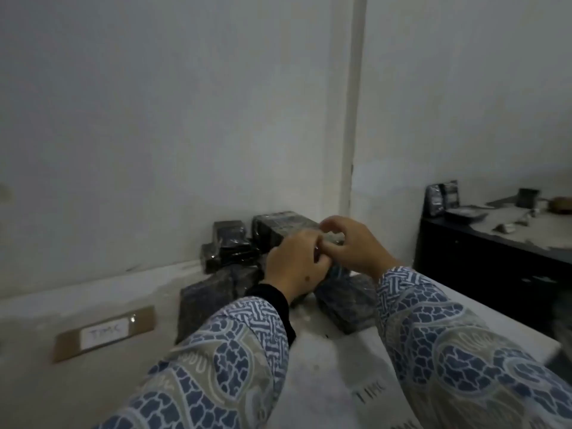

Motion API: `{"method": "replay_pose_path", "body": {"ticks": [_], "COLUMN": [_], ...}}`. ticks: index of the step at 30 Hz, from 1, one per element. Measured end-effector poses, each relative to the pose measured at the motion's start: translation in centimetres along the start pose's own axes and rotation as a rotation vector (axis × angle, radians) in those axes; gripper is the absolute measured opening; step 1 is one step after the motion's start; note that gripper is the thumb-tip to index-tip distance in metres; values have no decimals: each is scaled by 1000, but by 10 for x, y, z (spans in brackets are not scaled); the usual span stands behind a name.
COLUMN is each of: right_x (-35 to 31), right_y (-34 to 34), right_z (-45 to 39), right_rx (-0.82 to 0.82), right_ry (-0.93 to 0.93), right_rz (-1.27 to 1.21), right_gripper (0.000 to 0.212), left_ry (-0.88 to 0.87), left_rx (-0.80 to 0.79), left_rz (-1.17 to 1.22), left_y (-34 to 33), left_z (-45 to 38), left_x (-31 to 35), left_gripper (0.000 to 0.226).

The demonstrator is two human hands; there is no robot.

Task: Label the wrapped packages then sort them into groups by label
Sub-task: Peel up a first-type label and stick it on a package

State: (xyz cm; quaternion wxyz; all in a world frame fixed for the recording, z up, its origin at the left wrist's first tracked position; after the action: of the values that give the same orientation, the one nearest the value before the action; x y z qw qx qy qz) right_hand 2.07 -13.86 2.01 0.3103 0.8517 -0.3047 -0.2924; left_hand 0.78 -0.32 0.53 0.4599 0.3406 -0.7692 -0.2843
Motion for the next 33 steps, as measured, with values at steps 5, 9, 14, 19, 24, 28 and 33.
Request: {"method": "replay_pose_path", "body": {"ticks": [5, 9, 14, 19, 24, 28, 33], "right_x": [35, 56, 89, 114, 138, 158, 180], "right_y": [8, 21, 47, 55, 53, 50, 50], "right_z": [74, 119, 165, 203, 211, 200, 186], "right_rx": [-73, -84, -95, -104, -78, -73, -50], "right_ry": [-159, -266, -433, -607, -644, -655, -653], "right_rz": [43, 99, 197, 248, 276, 264, 296], "right_gripper": [17, 15, 24, 26, 26, 30, 30], "left_ry": [-8, -58, 13, 27, 2, -29, -29], "left_rx": [-210, -275, -410, -456, -454, -423, -439], "left_rz": [49, 116, 105, 25, -90, -118, -94], "left_y": [-67, -103, -142, -166, -188, -204, -214], "left_z": [37, 52, 68, 67, 61, 53, 42], "left_x": [29, 52, 69, 78, 84, 86, 87], "left_gripper": [32, 31, 41, 41, 40, 42, 46]}}
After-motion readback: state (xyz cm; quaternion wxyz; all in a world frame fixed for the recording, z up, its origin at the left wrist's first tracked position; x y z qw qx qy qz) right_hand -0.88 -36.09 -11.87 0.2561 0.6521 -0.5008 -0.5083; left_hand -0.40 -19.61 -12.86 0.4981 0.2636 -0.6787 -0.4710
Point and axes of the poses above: each hand's wrist, its own z-axis away from the middle knuckle, its own y-axis out of the back of the hand, x = y × z, the point moved 1 cm from there along -z, towards the middle knuckle, and after that the axes turned 15 degrees about y, right-handed, at the moved point
